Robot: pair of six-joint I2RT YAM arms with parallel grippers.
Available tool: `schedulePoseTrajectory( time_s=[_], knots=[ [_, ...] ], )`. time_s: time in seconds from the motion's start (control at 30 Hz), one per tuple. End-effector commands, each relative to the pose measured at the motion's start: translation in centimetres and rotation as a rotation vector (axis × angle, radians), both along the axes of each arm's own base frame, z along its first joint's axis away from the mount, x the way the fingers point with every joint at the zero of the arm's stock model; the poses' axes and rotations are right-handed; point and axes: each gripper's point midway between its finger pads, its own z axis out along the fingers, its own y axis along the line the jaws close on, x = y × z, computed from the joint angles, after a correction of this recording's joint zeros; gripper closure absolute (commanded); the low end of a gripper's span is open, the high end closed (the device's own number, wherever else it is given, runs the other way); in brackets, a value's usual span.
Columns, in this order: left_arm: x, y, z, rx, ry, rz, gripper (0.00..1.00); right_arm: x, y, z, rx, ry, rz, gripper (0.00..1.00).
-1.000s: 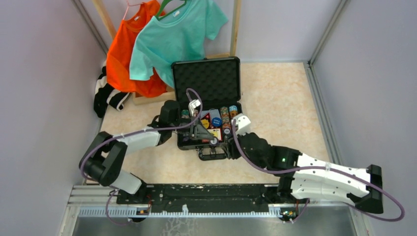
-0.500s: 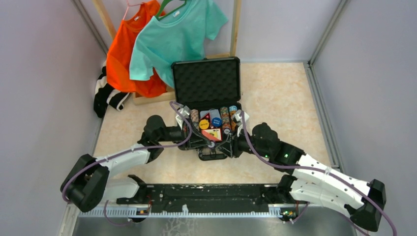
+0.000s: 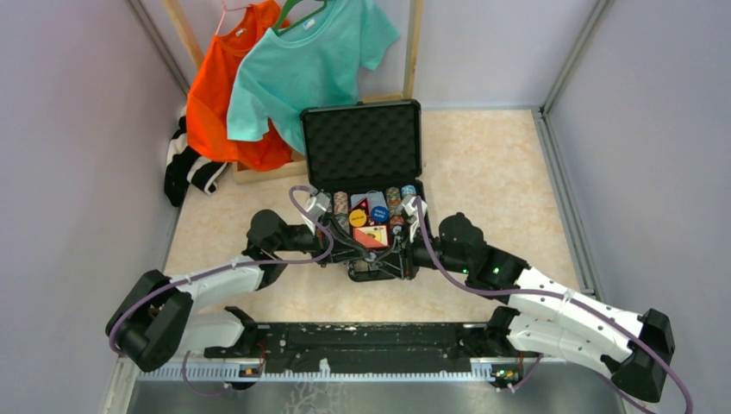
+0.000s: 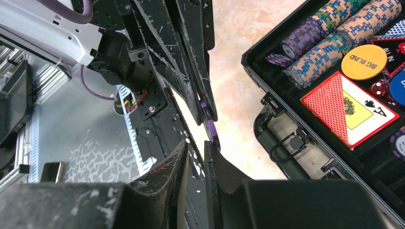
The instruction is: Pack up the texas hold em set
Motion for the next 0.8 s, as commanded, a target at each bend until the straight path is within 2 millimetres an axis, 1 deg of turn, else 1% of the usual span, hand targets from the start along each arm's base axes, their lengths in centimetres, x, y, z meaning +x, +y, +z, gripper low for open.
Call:
schedulePoseTrajectory(
  time_s=[0.0,0.07,0.13,0.17,0.27,0.33,0.4,0.57,0.77],
  knots=[
    [-1.9,0.3,0.7,-0.046,-0.091,-0.079,1.00,0.8,0.8,3.6,0.084,-0.091,0.006,0.83],
    [-2.6,0.6,0.9,-0.063,-0.104,-0.102,1.00,0.9,0.7,3.5,0.080,-0.097,-0.002,0.86],
    [-3.2,0.8,1.1,-0.079,-0.120,-0.123,1.00,1.1,0.4,3.7,0.066,-0.111,-0.014,0.87],
    [-3.3,0.8,1.2,-0.082,-0.121,-0.125,1.00,1.2,0.2,4.0,0.067,-0.120,-0.022,0.86],
    [-3.3,0.8,1.0,-0.073,-0.118,-0.132,1.00,1.2,-0.3,5.4,0.092,-0.149,-0.040,0.82],
    [-3.3,0.8,1.0,-0.073,-0.120,-0.141,1.00,1.3,-0.7,5.9,0.094,-0.163,-0.053,0.80],
    [-3.5,0.8,1.2,-0.081,-0.122,-0.149,1.00,1.4,-0.8,5.9,0.087,-0.166,-0.061,0.77],
    [-4.0,0.9,1.6,-0.095,-0.121,-0.182,1.00,1.6,-0.8,5.8,0.079,-0.173,-0.065,0.74],
    [-3.9,0.7,1.7,-0.098,-0.112,-0.187,1.00,1.2,0.2,5.6,0.092,-0.153,-0.019,0.71]
  ],
)
